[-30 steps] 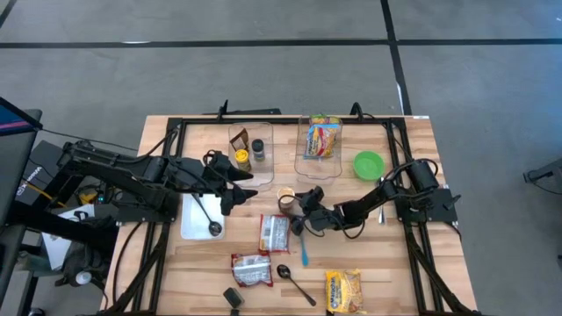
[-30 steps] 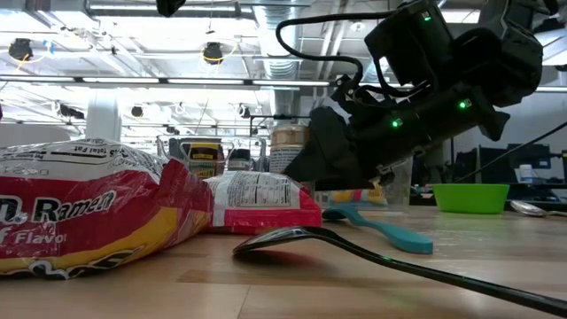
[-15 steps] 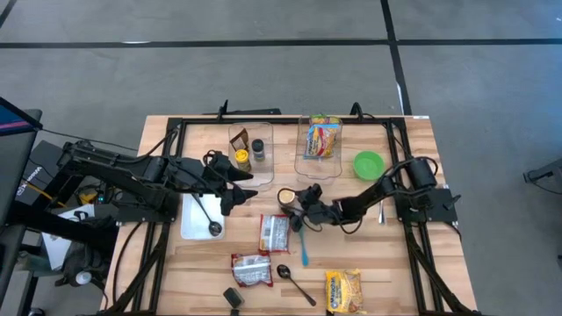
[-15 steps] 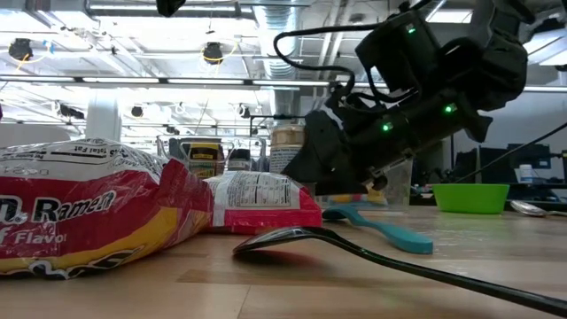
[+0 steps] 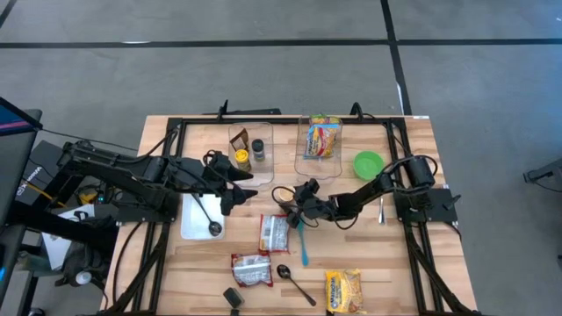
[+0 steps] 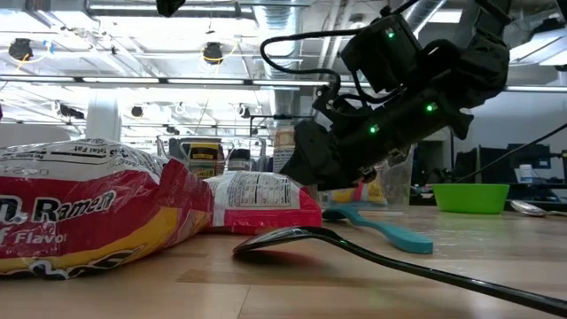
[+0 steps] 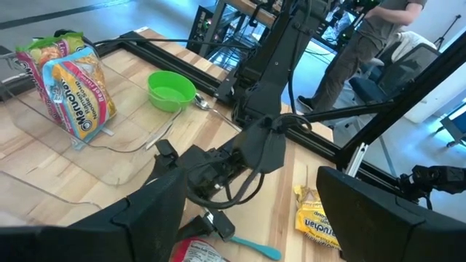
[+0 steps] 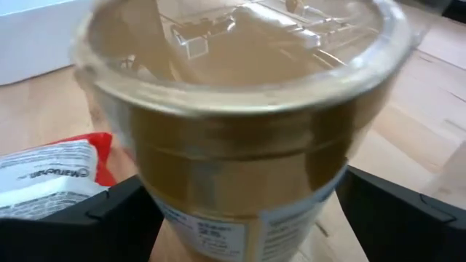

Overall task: Pick & Place Food Item
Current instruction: Put the gold seasoning bottle into the left transparent bin

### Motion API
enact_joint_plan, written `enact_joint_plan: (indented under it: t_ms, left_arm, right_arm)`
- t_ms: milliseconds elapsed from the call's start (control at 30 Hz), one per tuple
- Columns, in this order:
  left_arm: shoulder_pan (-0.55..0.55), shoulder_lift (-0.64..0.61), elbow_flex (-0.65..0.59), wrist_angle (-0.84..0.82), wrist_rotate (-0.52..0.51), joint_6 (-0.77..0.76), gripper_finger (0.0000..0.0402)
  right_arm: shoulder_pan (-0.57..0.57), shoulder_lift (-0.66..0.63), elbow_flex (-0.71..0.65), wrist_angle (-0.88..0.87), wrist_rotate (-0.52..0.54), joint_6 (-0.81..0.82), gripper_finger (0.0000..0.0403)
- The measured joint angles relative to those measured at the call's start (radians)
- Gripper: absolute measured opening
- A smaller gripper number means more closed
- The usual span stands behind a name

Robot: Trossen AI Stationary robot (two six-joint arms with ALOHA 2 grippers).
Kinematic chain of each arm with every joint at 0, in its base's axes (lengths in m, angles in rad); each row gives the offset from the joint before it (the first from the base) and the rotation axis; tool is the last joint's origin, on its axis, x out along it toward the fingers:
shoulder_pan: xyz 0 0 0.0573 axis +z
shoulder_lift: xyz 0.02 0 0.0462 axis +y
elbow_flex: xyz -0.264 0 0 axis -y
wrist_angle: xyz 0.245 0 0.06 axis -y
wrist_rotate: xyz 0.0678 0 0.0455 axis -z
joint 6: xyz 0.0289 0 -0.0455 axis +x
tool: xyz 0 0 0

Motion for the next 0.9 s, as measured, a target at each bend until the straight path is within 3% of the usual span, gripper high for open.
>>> enact_joint_plan:
  t_ms: [533, 900]
  left_arm:
    - [0.000, 0.000, 0.000, 0.000, 0.001, 0.003, 0.0302]
    - [0.000, 0.000, 0.000, 0.000, 0.001, 0.003, 0.0302]
  right_arm:
    - [-0.005, 0.000, 0.000, -0.043, -0.021, 0.000, 0.0306]
    - [-0.012, 0.000, 0.000, -0.043, -0.013, 0.000, 0.0288]
